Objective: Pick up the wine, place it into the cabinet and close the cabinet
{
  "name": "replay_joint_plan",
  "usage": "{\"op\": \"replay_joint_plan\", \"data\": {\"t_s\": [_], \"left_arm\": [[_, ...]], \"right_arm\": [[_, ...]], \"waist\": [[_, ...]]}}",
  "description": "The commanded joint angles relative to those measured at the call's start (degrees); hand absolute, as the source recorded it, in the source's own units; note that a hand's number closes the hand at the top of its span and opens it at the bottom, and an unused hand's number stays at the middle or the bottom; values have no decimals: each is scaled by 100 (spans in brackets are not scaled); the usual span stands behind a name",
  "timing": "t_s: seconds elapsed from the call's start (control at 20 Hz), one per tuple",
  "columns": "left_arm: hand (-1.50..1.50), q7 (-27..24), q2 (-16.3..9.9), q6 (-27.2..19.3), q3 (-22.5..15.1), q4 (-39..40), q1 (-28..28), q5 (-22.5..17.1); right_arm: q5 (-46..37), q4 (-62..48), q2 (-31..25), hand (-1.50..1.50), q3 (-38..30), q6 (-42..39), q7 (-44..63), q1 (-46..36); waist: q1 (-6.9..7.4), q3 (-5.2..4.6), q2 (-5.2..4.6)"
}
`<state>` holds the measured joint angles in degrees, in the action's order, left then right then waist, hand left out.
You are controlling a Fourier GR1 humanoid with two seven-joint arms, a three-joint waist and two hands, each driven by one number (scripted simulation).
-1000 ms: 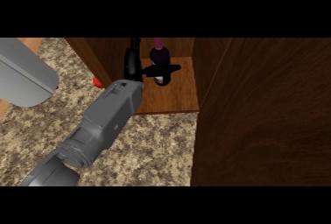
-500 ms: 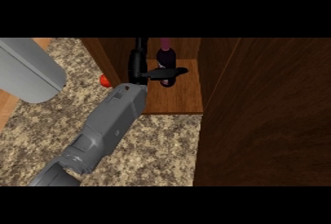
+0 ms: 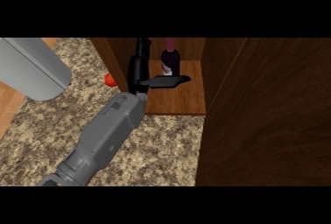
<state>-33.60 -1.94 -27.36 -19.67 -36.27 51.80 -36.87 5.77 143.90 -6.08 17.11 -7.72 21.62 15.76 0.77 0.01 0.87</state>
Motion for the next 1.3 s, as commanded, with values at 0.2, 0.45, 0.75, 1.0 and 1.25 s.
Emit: {"op": "replay_joint_plan", "data": {"t_s": [0.2, 0.45, 0.75, 1.0, 1.25], "left_arm": [[-150, 656, -305, -113, -544, -2120, -1260, 151], [-150, 910, -271, -711, -1056, -3605, -2332, 385], [-150, 983, -684, -886, -1497, -5053, -3552, 650], [-150, 755, -822, -735, -1662, -5499, -4248, 773], [-150, 645, -1227, -812, -1866, -6291, -4896, 970]], "right_arm": [[-10, 1250, -85, -150, 333, 127, 352, 515], [342, 946, -196, -150, -25, 22, 55, 412], [151, 1154, -207, -150, 229, 161, 342, 418], [175, 1462, -341, -150, 424, 159, 745, 475], [235, 1009, -918, 150, 907, -696, 628, 235]], "waist": [[14, -1, 29], [21, 5, -10], [-24, 0, -25], [-103, -4, -52], [-45, -8, -39]]}}
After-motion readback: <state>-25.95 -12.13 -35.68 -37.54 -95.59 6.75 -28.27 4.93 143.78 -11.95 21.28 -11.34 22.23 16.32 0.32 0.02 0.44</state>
